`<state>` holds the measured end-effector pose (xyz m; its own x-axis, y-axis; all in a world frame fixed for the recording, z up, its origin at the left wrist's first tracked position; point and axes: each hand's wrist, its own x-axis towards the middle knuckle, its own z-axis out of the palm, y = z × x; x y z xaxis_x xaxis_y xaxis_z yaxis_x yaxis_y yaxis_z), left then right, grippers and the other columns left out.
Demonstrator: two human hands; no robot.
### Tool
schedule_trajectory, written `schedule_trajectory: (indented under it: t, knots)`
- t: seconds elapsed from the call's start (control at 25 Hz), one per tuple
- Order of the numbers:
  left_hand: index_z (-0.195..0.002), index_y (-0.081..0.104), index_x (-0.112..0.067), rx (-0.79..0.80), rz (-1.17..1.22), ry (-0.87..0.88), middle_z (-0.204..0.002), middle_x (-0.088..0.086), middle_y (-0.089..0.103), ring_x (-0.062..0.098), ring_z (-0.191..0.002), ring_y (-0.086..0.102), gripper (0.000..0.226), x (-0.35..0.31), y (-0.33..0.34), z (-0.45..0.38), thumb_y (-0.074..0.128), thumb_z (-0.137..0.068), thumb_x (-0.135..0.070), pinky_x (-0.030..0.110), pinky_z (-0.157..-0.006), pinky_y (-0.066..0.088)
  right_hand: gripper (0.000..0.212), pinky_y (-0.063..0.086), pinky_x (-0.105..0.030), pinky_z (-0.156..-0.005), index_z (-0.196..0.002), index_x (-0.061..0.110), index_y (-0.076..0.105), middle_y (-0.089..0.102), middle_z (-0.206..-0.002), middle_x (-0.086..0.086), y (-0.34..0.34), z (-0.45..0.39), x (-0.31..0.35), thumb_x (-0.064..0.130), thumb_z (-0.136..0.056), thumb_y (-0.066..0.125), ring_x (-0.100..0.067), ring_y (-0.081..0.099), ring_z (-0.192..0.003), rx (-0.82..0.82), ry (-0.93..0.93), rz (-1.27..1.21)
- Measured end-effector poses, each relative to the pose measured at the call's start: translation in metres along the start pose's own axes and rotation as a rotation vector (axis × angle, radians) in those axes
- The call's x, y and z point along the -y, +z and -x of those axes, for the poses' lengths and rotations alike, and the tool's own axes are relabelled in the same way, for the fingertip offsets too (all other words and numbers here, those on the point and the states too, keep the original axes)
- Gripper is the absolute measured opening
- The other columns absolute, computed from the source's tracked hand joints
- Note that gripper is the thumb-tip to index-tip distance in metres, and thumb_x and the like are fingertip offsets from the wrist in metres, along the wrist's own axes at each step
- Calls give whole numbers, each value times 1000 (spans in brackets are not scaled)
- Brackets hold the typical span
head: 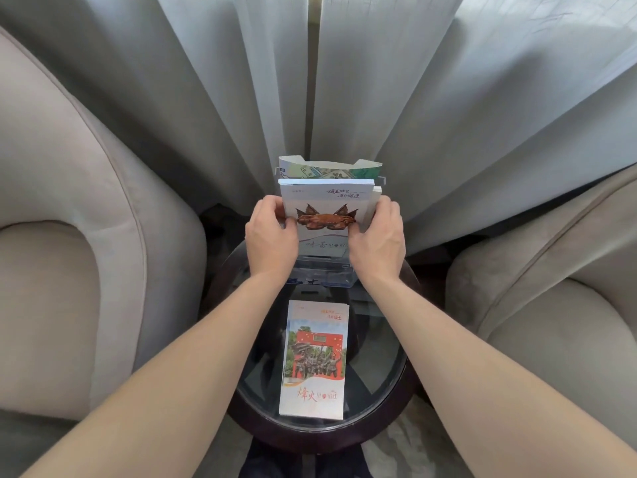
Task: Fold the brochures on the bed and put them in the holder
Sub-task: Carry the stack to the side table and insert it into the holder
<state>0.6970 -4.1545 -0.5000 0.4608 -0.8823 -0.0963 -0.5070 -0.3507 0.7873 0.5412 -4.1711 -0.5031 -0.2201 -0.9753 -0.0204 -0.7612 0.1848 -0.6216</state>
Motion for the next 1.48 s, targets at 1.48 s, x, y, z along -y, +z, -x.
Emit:
schedule_trajectory:
  t: [1.48]
  knots:
    - [-138, 43, -8, 528, -308, -524, -139, 12, 45, 33, -125, 48, 55, 110, 21, 138, 63, -91, -30, 47, -102, 45, 22, 46, -34, -69, -111, 11, 58, 64, -113, -9, 33, 140, -106, 19, -90, 61, -29, 63, -97, 680, 351, 244]
